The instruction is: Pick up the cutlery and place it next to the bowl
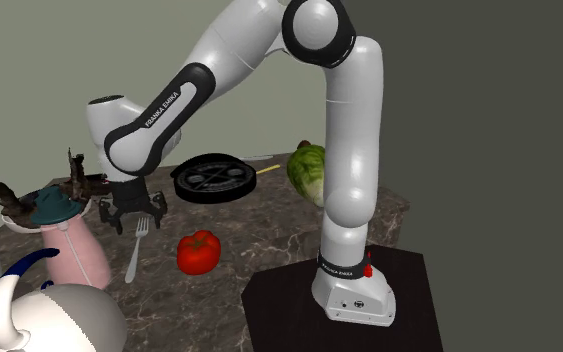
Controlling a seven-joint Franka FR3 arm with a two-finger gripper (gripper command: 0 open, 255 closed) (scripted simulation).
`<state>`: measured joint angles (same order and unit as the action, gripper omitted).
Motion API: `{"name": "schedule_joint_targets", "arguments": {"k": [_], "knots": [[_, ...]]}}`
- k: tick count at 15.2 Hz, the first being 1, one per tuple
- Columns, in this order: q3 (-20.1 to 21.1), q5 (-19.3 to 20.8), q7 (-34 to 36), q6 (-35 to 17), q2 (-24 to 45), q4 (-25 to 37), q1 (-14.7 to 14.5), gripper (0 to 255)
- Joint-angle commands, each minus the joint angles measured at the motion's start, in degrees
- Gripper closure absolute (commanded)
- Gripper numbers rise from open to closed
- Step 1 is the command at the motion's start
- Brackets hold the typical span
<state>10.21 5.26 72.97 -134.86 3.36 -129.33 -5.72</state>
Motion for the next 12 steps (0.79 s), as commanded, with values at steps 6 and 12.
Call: {"name": "schedule_joint_targets", "arguments": {"k": [6, 12], "knots": [[0.2, -1.5, -1.0, 7.0, -4.4, 2.7, -0.1, 0], [0.2, -1.5, -1.0, 7.0, -4.4, 2.7, -0.1, 0]]}}
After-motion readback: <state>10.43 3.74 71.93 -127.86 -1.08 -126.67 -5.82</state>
